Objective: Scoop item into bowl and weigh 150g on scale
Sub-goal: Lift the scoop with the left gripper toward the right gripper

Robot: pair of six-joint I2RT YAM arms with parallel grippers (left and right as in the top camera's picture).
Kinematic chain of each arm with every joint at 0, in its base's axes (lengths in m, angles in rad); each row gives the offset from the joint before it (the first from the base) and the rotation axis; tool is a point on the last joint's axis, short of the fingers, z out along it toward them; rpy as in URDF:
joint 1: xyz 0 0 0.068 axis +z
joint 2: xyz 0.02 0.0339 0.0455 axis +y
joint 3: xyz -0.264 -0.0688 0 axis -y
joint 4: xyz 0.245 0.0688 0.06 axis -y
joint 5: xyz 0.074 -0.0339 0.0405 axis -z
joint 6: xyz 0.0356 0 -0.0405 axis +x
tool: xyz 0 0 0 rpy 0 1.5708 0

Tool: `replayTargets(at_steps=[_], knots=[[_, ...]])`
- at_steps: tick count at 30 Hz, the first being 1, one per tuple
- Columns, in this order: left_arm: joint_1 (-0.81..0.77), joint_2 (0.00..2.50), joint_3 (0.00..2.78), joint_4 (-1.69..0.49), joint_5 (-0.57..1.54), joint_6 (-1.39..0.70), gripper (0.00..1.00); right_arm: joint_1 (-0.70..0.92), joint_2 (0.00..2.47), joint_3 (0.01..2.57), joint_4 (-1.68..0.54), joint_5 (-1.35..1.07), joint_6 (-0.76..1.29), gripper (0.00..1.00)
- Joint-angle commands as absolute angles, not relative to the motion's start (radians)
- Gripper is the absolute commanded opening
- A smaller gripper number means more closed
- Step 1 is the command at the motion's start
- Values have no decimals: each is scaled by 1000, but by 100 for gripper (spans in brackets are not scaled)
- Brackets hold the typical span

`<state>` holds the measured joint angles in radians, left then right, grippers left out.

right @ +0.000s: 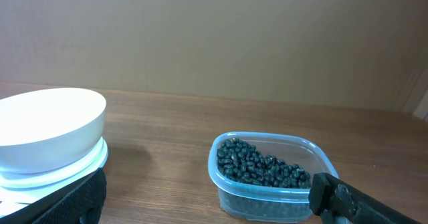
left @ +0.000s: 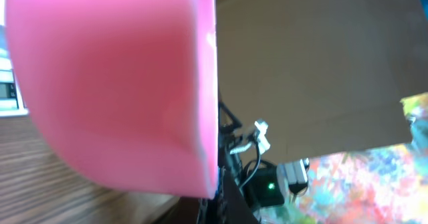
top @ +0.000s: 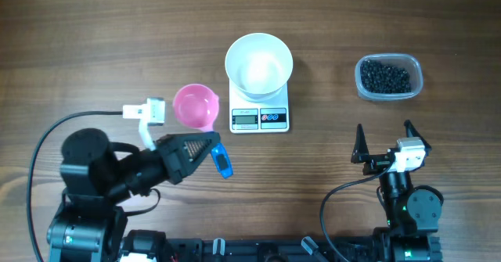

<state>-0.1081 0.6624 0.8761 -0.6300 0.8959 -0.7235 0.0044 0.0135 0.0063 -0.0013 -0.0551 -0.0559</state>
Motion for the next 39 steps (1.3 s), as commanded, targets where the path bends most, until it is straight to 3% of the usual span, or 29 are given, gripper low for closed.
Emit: replayTargets(at_steps=[1,8,12,14,15,16,19,24,27,33,35,36,38,39], knots=[[-223,693,875,-628,747,-716,4,8,7,5,1,-52,-46,100],[-386,859,875,-572,686,-715,4,8,7,5,1,-52,-46,100],[-386,897,875,-298,647,-715,4,8,7,5,31,-88,-14,100],[-386,900,875,-229,585,-715,4,8,7,5,75,-299,213,100],[-386,904,875,-210,562,-715,4,8,7,5,83,-464,455,100],[-386,912,875,-192,554,-715,4,8,7,5,114,-472,590,100],[-406,956,875,-54,619,-716,4,8,7,6,239,-528,1254,100],[-495,989,875,144,646,-728,4,8,7,6,479,-680,1603,100],[-542,1009,875,218,565,-883,4,8,7,35,499,-706,1718,100],[-567,1030,875,217,548,-900,4,8,86,255,403,-719,1525,100],[-567,1030,875,217,548,-952,4,8,186,456,39,-714,1255,100],[-567,1030,875,217,548,-952,4,8,280,590,-290,-678,1033,100],[-567,1030,875,217,548,-952,4,8,398,692,-484,-698,887,100],[-567,1030,875,218,548,-952,4,8,459,721,-469,-799,862,100]])
